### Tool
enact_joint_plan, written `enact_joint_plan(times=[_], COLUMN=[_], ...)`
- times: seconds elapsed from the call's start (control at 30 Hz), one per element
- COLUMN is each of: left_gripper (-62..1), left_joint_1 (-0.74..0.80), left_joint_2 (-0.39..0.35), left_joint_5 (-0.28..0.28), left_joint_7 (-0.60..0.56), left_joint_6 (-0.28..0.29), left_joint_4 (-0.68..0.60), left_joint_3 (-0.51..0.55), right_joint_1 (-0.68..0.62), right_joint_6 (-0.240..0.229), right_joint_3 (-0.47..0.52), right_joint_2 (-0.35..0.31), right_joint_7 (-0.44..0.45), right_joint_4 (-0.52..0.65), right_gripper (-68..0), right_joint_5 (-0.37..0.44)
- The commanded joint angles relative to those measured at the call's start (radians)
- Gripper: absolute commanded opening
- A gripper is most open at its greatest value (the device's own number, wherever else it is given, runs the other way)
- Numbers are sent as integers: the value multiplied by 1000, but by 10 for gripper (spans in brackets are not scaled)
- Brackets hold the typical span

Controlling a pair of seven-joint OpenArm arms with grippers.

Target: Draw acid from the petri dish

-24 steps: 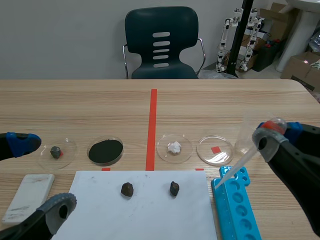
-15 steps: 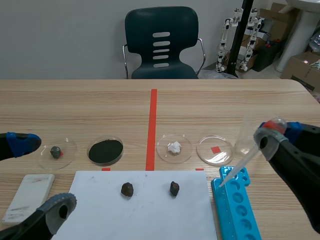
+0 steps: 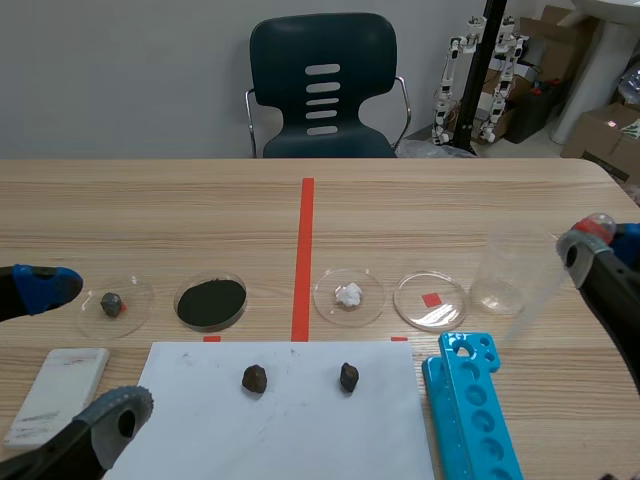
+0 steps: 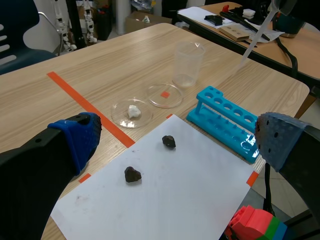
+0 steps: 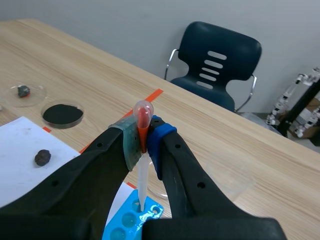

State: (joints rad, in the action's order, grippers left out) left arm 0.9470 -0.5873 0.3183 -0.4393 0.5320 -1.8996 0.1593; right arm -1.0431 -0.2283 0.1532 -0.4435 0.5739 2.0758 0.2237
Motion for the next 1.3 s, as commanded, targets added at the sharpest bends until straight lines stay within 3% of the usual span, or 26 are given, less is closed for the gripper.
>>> enact_joint_plan(times=[0.0, 0.17, 0.37, 0.53, 0.67, 0.73, 0.87, 1.07, 1.27], left_gripper=[14, 14, 14, 14, 14, 14, 14, 14, 14], left_joint_1=[-3, -3, -3, -3, -3, -3, -3, -3, -3], left_joint_2=[5, 5, 5, 5, 5, 5, 5, 5, 5], left_joint_5=[13, 13, 14, 14, 14, 14, 14, 14, 14], left_joint_7=[-16, -16, -16, -16, -16, -17, -16, -16, -16], left_joint_6=[2, 2, 2, 2, 2, 2, 2, 2, 2], left_joint_4=[-9, -9, -9, -9, -9, -9, -9, -9, -9], left_joint_3=[-3, -3, -3, -3, -3, -3, -3, -3, -3], right_joint_1=[1, 62, 195, 360, 508, 568, 676, 788, 861], right_joint_6=[-15, -106, -113, -123, -219, -246, -250, -251, -195], right_joint_3=[23, 84, 89, 89, 85, 72, 21, -95, -181], right_joint_2=[20, 95, 97, 97, 97, 97, 97, 98, 123], right_joint_7=[14, -73, -188, -230, -254, -254, -255, -254, -246], right_joint_4=[19, 19, -3, -76, -166, -208, -287, -372, -458], right_gripper=[-666, -666, -666, -666, -666, -666, -666, -666, -666], right_joint_5=[6, 7, 35, 79, 79, 79, 69, -24, -49])
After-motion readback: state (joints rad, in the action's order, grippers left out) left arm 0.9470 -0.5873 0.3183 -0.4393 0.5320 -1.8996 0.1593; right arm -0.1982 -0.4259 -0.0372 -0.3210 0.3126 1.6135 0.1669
